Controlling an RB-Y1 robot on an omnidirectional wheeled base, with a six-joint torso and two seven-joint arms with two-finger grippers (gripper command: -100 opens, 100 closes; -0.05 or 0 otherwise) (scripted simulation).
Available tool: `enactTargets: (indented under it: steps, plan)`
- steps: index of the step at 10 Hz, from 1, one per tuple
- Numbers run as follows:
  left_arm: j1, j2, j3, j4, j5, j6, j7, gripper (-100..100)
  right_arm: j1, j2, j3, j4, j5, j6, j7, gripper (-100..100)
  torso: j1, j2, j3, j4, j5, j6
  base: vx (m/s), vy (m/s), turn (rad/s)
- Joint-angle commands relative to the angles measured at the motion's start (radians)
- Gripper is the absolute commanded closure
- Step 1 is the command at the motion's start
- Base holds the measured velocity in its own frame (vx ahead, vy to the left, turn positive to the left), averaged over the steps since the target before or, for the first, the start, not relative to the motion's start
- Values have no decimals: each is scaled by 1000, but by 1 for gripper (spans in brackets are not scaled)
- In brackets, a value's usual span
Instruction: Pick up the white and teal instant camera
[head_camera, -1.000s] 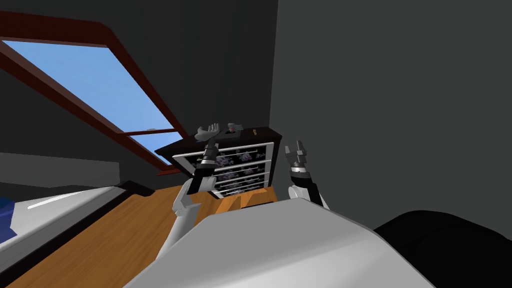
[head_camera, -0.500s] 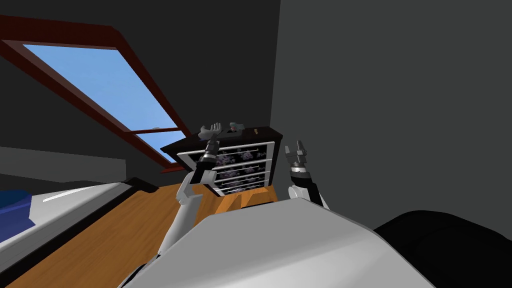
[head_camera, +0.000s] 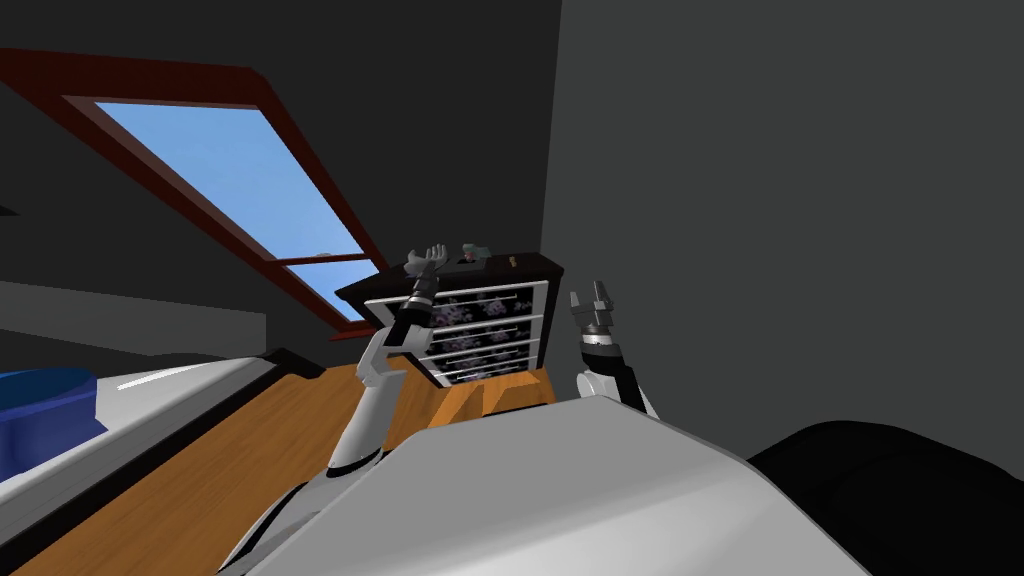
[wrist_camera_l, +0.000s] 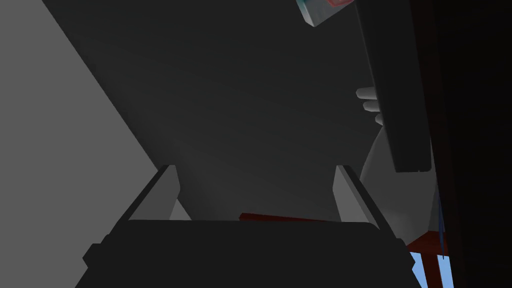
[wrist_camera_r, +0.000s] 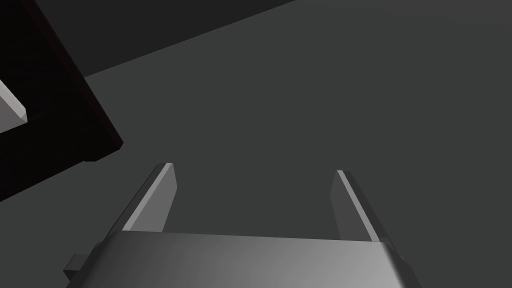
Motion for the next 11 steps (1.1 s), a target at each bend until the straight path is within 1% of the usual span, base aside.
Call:
enactTargets:
  steps: [1, 2, 3, 6, 7, 8, 9, 10, 11]
  plan:
    - [-50, 20, 3, 50, 3, 50, 6, -100, 0, 0, 0, 0, 0, 0, 0, 0, 0, 0, 0, 0, 0, 0, -35, -11, 0]
    - [-85, 20, 3, 51, 3, 81, 6, -100, 0, 0, 0, 0, 0, 0, 0, 0, 0, -1, -1, 0, 0, 0, -11, 3, 17]
    - [-87, 20, 3, 51, 3, 91, 6, -100, 0, 0, 0, 0, 0, 0, 0, 0, 1, -2, -1, -1, 0, 0, -13, 7, 31]
    - [-87, 20, 3, 51, 3, 91, 6, -100, 0, 0, 0, 0, 0, 0, 0, 0, 0, -2, -1, -1, 0, 0, -25, -8, 0]
    - [-137, 42, 6, 101, 10, 141, 12, -100, 0, 0, 0, 0, 0, 0, 0, 0, 0, -1, -1, 0, 0, 0, -54, -15, 15]
    - [-157, 42, 6, 101, 10, 164, 12, -100, 0, 0, 0, 0, 0, 0, 0, 0, 0, 0, 0, 0, 0, 0, -42, -12, 12]
    - [-186, 62, 9, 134, 17, 196, 18, -100, 0, 0, 0, 0, 0, 0, 0, 0, 0, -1, 0, 0, 0, 0, -48, -12, 25]
    - [-214, 62, 9, 153, 17, 230, 18, -100, 0, 0, 0, 0, 0, 0, 0, 0, 0, 0, 0, 0, 0, 0, -38, -18, -2]
    - [-239, 62, 9, 153, 17, 250, 18, -100, 0, 0, 0, 0, 0, 0, 0, 0, 0, -1, -1, 0, 0, 0, -10, -7, -7]
